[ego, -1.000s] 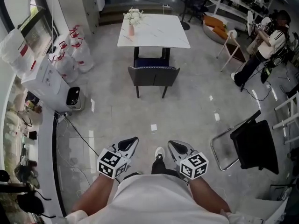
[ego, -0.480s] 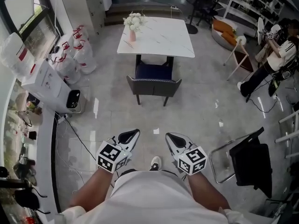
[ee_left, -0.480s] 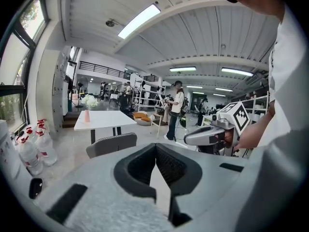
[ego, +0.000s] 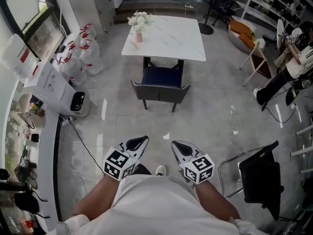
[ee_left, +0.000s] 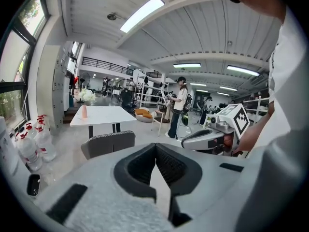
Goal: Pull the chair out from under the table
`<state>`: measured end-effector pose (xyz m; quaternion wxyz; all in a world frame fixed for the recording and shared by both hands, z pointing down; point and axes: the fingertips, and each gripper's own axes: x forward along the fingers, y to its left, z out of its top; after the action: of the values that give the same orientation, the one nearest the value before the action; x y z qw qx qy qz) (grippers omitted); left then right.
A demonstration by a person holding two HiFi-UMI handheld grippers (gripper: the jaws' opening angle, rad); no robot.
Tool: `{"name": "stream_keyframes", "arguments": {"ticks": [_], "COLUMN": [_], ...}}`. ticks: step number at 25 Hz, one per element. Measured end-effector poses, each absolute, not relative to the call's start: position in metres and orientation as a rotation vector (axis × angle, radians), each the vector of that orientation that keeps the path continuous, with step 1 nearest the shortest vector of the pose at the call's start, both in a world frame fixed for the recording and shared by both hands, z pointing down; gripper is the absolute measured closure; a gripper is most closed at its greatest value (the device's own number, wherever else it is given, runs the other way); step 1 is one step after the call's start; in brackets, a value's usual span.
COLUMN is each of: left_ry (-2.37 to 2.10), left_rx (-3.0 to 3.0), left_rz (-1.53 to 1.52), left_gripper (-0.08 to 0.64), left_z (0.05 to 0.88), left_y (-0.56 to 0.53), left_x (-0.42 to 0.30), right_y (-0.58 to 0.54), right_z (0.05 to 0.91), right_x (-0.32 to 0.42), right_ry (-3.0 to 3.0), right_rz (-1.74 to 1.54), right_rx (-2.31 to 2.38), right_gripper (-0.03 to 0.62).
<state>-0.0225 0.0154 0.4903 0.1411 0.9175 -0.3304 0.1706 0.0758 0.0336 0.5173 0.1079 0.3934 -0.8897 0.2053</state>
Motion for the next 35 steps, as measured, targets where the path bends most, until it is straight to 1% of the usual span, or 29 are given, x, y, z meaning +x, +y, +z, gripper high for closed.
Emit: {"name": "stream_keyframes", "arguments": {"ticks": [15,21,25,30,35], "left_ry": [-0.93,-0.936,-0.928,-0.921,-0.922], "left_rx": [2.654,2.664,2.634,2.612,2.627], "left_rz": [0.55,0.511,0.526,0.528,0.521], "left_gripper": [0.551,0.551,0.551,0.551,0.551], "left_z": [0.501,0.501,0.514,0.523,0.517], "left_y": [-0.005,-0.029,-0.04,-0.077,-0.14], "left_x": [-0.012,-0.009,-0.017,-0.027,-0.04], "right_y": [0.013,0.0,-0.015,-0.056,-0.106], "right_z": [0.527,0.538,0.544,0.547,0.549], "right_x": [0.081,0.084,0.078,0.075,0.069], "right_ry": [-2.632,-2.606,-2.588,-2.574,-2.544], "right_rz": [0.638,0.652,0.661,0.666,0.686], "right_rx": [1.158,1.161,1.148,1.163,1.187], "right_gripper": [0.586,0.586,0.586,0.586,0.586]}}
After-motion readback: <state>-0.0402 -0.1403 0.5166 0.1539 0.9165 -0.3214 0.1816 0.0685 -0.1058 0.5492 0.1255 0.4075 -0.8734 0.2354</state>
